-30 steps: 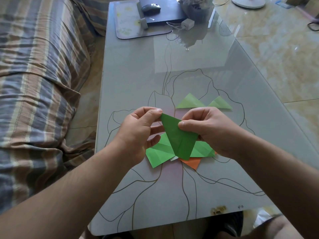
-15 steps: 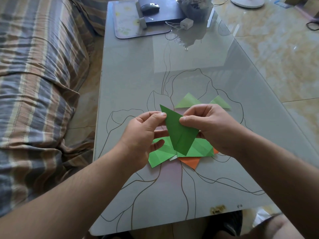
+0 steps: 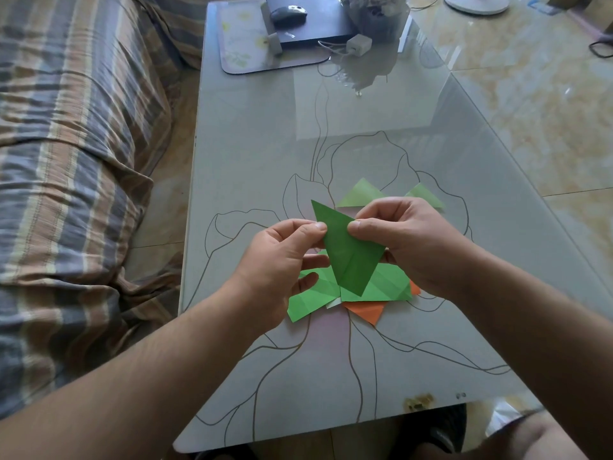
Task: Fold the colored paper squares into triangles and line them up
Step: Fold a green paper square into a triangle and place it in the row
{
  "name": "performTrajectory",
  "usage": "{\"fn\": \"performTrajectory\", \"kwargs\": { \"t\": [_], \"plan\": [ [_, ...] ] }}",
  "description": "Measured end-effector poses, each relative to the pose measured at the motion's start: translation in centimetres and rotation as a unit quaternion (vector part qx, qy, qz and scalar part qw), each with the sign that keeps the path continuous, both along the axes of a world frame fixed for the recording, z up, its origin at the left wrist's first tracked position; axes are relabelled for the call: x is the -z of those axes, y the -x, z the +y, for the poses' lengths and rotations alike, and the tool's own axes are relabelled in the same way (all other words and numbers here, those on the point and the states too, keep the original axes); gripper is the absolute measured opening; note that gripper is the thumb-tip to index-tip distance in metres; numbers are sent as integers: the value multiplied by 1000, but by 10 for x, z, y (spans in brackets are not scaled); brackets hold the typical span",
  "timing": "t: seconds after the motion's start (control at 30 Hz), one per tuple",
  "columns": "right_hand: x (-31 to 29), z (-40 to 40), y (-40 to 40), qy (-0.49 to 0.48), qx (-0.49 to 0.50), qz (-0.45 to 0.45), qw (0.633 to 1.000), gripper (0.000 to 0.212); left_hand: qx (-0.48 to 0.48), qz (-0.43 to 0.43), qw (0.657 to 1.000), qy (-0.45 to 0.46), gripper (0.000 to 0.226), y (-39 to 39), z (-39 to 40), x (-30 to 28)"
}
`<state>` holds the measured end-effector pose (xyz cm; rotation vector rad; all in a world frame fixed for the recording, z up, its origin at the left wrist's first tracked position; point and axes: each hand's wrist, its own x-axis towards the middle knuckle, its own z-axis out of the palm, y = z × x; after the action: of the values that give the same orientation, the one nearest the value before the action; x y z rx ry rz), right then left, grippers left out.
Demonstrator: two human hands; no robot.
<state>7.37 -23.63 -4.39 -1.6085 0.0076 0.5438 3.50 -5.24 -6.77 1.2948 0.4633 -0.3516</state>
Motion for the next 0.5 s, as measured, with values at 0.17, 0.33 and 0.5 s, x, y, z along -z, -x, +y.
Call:
{"fn": "performTrajectory", "kwargs": {
  "t": [0.17, 0.33, 0.5],
  "plan": [
    [0, -1, -1, -8, 7, -3, 1000, 14, -3, 4, 1000, -3, 10, 1, -2, 0],
    [0, -1, -1, -8, 8, -6, 1000, 17, -6, 8, 1000, -7, 5, 0, -1, 0],
    [1, -1, -2, -13, 19, -10, 1000, 20, 4, 19, 1000, -1, 6, 1, -4, 0]
  ]
}}
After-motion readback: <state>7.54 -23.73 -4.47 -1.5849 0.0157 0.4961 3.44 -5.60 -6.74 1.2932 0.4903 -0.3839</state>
